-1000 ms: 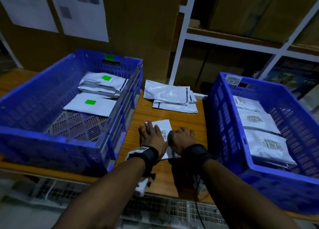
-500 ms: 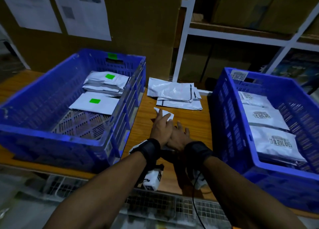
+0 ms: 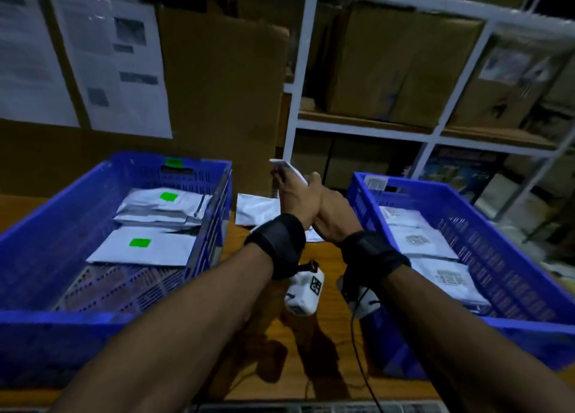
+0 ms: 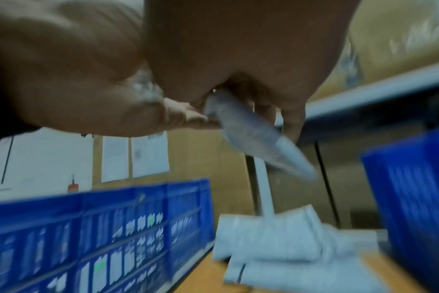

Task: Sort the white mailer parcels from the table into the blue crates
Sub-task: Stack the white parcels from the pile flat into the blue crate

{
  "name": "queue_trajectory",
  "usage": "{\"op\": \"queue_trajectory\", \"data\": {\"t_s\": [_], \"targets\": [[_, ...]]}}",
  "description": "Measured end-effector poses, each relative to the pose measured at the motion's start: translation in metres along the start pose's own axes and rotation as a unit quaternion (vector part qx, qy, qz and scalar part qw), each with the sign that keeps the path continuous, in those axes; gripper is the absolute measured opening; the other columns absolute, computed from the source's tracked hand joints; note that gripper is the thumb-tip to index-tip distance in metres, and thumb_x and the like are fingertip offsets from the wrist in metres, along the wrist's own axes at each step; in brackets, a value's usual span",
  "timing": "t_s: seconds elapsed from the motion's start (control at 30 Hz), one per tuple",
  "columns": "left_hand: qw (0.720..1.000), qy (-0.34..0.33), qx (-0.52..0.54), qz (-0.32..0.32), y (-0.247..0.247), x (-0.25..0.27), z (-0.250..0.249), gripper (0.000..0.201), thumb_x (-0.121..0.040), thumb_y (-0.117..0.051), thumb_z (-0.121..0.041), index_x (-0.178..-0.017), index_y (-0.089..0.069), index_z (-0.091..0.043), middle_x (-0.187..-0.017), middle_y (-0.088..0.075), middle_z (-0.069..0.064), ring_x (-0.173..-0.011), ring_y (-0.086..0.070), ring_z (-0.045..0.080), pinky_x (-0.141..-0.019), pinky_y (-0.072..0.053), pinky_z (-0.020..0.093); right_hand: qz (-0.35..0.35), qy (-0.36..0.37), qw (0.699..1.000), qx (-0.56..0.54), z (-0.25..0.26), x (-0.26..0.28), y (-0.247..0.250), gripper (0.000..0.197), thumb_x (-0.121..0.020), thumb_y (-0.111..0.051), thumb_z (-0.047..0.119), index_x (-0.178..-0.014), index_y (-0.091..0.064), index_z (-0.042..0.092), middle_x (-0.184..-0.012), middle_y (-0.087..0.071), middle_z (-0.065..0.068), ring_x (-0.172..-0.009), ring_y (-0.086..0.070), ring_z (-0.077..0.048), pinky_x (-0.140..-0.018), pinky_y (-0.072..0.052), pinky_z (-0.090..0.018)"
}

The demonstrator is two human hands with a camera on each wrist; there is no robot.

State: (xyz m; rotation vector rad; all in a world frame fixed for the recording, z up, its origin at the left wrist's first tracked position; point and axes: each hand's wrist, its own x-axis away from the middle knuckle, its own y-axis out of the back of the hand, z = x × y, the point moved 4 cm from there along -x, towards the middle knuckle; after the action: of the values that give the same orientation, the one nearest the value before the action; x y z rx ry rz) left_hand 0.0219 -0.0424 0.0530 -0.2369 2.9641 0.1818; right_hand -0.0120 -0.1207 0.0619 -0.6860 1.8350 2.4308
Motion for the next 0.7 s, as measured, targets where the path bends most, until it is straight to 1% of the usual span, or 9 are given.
{"op": "queue_trajectory", "data": {"t_s": [0.03, 0.1, 0.2, 0.3, 0.33, 0.4, 0.5, 0.6, 0.7], "targets": [[0.999, 0.034, 0.016, 0.01, -0.005, -0.002, -0.002, 0.058, -0.099, -0.054, -0.03, -0.149, -0.032, -0.011, -0.15, -0.042, 0.016, -0.133, -0.048, 0.031, -0.109, -0.042, 0.043, 0.012, 0.008, 1.0, 0.012, -0.002, 0.002, 0.005, 0.04, -0.099, -0.043, 0.033, -0.136, -0.047, 0.018, -0.123, -0.063, -0.01, -0.107, -0.062, -0.032, -0.085, -0.048, -0.042], [0.997, 0.057, 0.037, 0.029, -0.014, -0.002, -0.008, 0.043, -0.101, -0.05, -0.023, -0.143, -0.044, -0.017, -0.135, -0.058, 0.01, -0.12, -0.057, 0.03, -0.104, -0.047, 0.042, 0.043, 0.007, 0.999, -0.001, -0.007, 0.008, 0.012, 0.047, -0.098, -0.035, 0.04, -0.139, -0.046, 0.019, -0.138, -0.055, -0.01, -0.125, -0.052, -0.031, -0.102, -0.042, -0.05], [0.999, 0.004, 0.042, 0.033, -0.02, 0.0, -0.022, 0.035, -0.1, -0.045, -0.011, -0.132, -0.057, -0.017, -0.118, -0.064, 0.004, -0.104, -0.061, 0.024, -0.096, -0.052, 0.038, 0.071, 0.008, 0.997, -0.003, -0.03, 0.013, 0.027, 0.068, -0.091, -0.017, 0.05, -0.153, -0.028, 0.024, -0.161, -0.025, -0.001, -0.15, -0.012, -0.025, -0.117, -0.015, -0.057], [0.994, -0.078, 0.026, 0.075, -0.031, 0.005, -0.043, 0.035, -0.1, -0.04, -0.003, -0.122, -0.064, -0.015, -0.103, -0.069, 0.007, -0.083, -0.062, 0.02, -0.067, -0.052, 0.027, -0.024, 0.035, 0.997, 0.058, -0.064, 0.012, 0.062, 0.066, -0.09, -0.031, 0.039, -0.153, -0.028, 0.02, -0.163, -0.017, -0.004, -0.151, -0.004, -0.027, -0.117, -0.017, -0.058], [0.99, -0.104, 0.003, 0.1, -0.038, 0.005, -0.048, 0.035, -0.101, -0.04, -0.005, -0.122, -0.065, -0.018, -0.105, -0.07, 0.007, -0.085, -0.064, 0.021, -0.069, -0.053, 0.029, -0.059, 0.033, 0.994, 0.083, -0.076, 0.011, 0.075, 0.067, -0.09, -0.04, 0.035, -0.153, -0.026, 0.017, -0.164, -0.014, -0.007, -0.151, -0.005, -0.029, -0.116, -0.019, -0.058], [0.975, -0.149, -0.044, 0.158, -0.051, 0.009, -0.058, 0.033, -0.103, -0.044, -0.013, -0.128, -0.064, -0.02, -0.117, -0.07, 0.005, -0.103, -0.065, 0.02, -0.088, -0.055, 0.037, -0.1, 0.013, 0.989, 0.107, -0.098, 0.007, 0.098, 0.077, -0.089, -0.056, 0.026, -0.155, -0.018, 0.015, -0.164, -0.007, -0.009, -0.151, -0.002, -0.03, -0.117, -0.017, -0.057], [0.934, -0.227, -0.189, 0.203, -0.083, 0.017, -0.073, 0.044, -0.101, -0.045, -0.006, -0.142, -0.054, -0.018, -0.133, -0.062, 0.011, -0.122, -0.058, 0.026, -0.101, -0.048, 0.044, -0.077, 0.008, 0.988, 0.136, -0.133, 0.006, 0.124, 0.08, -0.09, -0.06, 0.024, -0.156, -0.014, 0.019, -0.165, -0.002, -0.005, -0.151, 0.003, -0.029, -0.117, -0.015, -0.059], [0.867, -0.261, -0.362, 0.222, -0.136, 0.028, -0.087, 0.054, -0.102, -0.046, -0.007, -0.151, -0.039, -0.027, -0.157, -0.035, 0.015, -0.147, -0.029, 0.031, -0.117, -0.023, 0.059, -0.058, 0.03, 0.985, 0.16, -0.188, 0.017, 0.14, 0.069, -0.092, -0.061, 0.028, -0.151, -0.027, 0.02, -0.162, -0.015, -0.004, -0.151, -0.003, -0.03, -0.115, -0.017, -0.057], [0.786, -0.33, -0.472, 0.223, -0.184, 0.039, -0.096, 0.071, -0.097, -0.05, 0.0, -0.154, -0.026, -0.036, -0.163, -0.024, 0.0, -0.153, -0.005, 0.022, -0.116, -0.005, 0.069, -0.072, 0.038, 0.987, 0.139, -0.237, 0.033, 0.148, 0.055, -0.09, -0.064, 0.034, -0.14, -0.044, 0.02, -0.156, -0.032, -0.004, -0.148, -0.017, -0.029, -0.114, -0.022, -0.054]]}}
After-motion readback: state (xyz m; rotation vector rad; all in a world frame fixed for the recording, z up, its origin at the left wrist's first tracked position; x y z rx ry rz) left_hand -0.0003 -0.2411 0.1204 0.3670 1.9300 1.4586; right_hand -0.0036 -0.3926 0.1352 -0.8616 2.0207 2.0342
